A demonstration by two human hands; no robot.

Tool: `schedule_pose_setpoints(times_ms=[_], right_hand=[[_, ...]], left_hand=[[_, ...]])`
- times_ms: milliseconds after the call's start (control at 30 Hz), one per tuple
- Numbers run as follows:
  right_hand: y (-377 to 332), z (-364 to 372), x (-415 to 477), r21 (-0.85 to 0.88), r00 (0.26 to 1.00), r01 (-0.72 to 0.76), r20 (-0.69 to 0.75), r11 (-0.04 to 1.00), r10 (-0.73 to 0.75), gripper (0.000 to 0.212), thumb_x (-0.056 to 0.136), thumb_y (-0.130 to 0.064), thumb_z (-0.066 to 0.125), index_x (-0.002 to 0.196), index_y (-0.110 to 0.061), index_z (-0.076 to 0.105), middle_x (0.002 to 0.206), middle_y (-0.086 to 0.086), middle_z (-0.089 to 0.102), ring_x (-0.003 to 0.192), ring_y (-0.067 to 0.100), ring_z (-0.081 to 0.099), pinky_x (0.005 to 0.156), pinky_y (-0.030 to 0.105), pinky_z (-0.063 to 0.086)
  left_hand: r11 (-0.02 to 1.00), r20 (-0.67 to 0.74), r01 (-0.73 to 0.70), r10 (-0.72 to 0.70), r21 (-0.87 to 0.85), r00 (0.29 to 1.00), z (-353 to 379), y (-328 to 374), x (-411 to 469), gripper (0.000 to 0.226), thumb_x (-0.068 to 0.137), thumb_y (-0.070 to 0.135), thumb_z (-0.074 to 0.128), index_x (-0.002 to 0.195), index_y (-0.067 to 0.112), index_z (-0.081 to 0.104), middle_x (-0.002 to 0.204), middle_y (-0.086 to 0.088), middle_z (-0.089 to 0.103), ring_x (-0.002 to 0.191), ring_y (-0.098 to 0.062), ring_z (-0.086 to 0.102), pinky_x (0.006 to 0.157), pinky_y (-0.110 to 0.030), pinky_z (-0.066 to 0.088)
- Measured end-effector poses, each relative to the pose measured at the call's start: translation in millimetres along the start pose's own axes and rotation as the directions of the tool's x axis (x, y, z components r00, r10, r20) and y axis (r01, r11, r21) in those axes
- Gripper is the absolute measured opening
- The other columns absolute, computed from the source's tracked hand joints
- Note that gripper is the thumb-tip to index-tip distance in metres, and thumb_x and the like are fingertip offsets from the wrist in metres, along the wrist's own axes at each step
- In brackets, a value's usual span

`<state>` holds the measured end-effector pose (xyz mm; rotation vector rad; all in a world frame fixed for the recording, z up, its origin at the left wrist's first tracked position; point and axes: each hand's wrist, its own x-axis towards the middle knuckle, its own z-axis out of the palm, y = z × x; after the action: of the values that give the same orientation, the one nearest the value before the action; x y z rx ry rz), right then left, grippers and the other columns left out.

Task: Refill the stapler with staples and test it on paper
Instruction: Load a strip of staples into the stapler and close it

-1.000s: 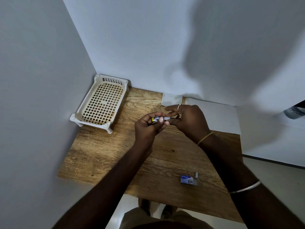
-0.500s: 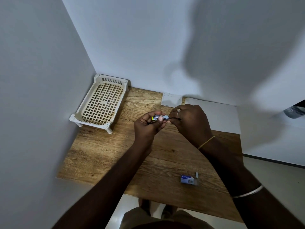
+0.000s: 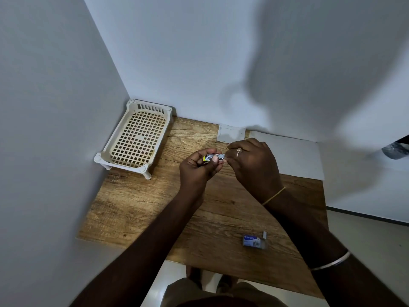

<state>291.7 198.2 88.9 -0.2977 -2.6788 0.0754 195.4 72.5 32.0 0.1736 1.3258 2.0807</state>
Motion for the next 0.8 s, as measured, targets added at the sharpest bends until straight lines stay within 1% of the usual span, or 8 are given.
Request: schedule_pose_setpoints(times_ms=[100,233,333,433,500,600,700,800], right_hand=[[3.3,-2.4,2.4,-0.061,0.997,0.005,0.076,0.998,0.0,0.015,0.091,-0.024,0.064,0.092,-0.015,0.076,0.11,0.001,0.072,0.1,0.028,0.062,0.077,0.039,0.043],[3.2,1.2,3.9,-0.103,0.985,0.021,0.175,0.994,-0.003,0.019,0.092,-0.027,0.06,0.101,-0.023,0.077,0.122,-0.002,0.068,0.109,0.026,0.058,0.08,0.038,0.038],[0.2,1.3,6.6,-0.023,0.98,-0.02,0.198,1.0,0.024,0.017,0.091,-0.023,0.065,0.103,-0.024,0.077,0.119,-0.001,0.068,0.107,0.027,0.058,0.078,0.038,0.045],[1.9,-2.2,5.9,0.144,0.986,-0.085,0.155,0.986,0.063,0.016,0.088,-0.019,0.072,0.103,-0.018,0.077,0.112,0.003,0.07,0.099,0.026,0.063,0.077,0.037,0.052],[6.8,-4.4,3.0,0.32,0.976,-0.215,0.112,0.923,0.188,0.022,0.086,-0.019,0.076,0.107,-0.017,0.075,0.109,0.001,0.07,0.093,0.018,0.065,0.077,0.031,0.054],[14.3,-4.0,-2.4,0.471,0.924,-0.381,0.152,0.796,0.352,0.031,0.083,-0.021,0.079,0.113,-0.018,0.073,0.109,-0.003,0.074,0.09,0.006,0.068,0.08,0.025,0.056],[16.3,-2.8,-6.3,0.539,0.927,-0.365,0.137,0.759,0.348,0.022,0.082,-0.019,0.081,0.103,-0.017,0.077,0.1,-0.006,0.076,0.089,-0.001,0.067,0.076,0.018,0.056],[16.2,-1.1,-4.7,0.484,0.969,-0.247,0.109,0.839,0.223,0.016,0.083,-0.019,0.08,0.099,-0.02,0.078,0.095,-0.005,0.077,0.086,0.005,0.07,0.075,0.026,0.057]], left_hand=[[1.0,-0.009,0.0,0.001,0.009,1.0,-2.1,-0.2,1.6,0.017,0.09,-0.002,0.07,0.101,0.01,0.075,0.101,-0.012,0.077,0.094,-0.026,0.075,0.079,-0.032,0.061],[1.0,0.01,0.002,-0.002,0.012,1.0,-0.6,-2.0,1.1,0.017,0.09,-0.002,0.07,0.101,0.009,0.074,0.102,-0.012,0.077,0.095,-0.026,0.075,0.078,-0.031,0.061],[1.0,0.014,0.025,-0.024,-0.005,1.0,0.1,-3.8,0.9,0.017,0.09,-0.002,0.07,0.103,0.008,0.073,0.095,-0.012,0.078,0.087,-0.024,0.076,0.078,-0.031,0.062],[1.0,0.01,0.02,-0.02,0.01,1.0,-1.6,-3.8,1.8,0.018,0.09,-0.001,0.07,0.106,0.006,0.072,0.096,-0.01,0.078,0.091,-0.023,0.076,0.078,-0.031,0.062],[1.0,0.006,0.013,-0.013,0.015,1.0,-3.7,-3.3,2.8,0.019,0.09,0.0,0.071,0.108,0.005,0.072,0.102,-0.011,0.078,0.096,-0.025,0.075,0.08,-0.032,0.061],[1.0,-0.001,0.011,-0.011,0.02,1.0,-5.0,-2.4,3.8,0.021,0.089,0.0,0.071,0.109,0.006,0.072,0.11,-0.016,0.075,0.099,-0.027,0.074,0.082,-0.034,0.061],[1.0,0.013,0.019,-0.02,0.01,1.0,-3.6,-2.6,3.3,0.027,0.089,0.001,0.072,0.115,0.006,0.07,0.104,-0.014,0.076,0.098,-0.025,0.074,0.082,-0.034,0.061],[0.999,0.036,0.042,-0.043,0.007,0.998,-1.4,-3.4,2.5,0.037,0.089,0.0,0.072,0.125,0.008,0.066,0.101,-0.015,0.077,0.099,-0.024,0.074,0.084,-0.035,0.061]])
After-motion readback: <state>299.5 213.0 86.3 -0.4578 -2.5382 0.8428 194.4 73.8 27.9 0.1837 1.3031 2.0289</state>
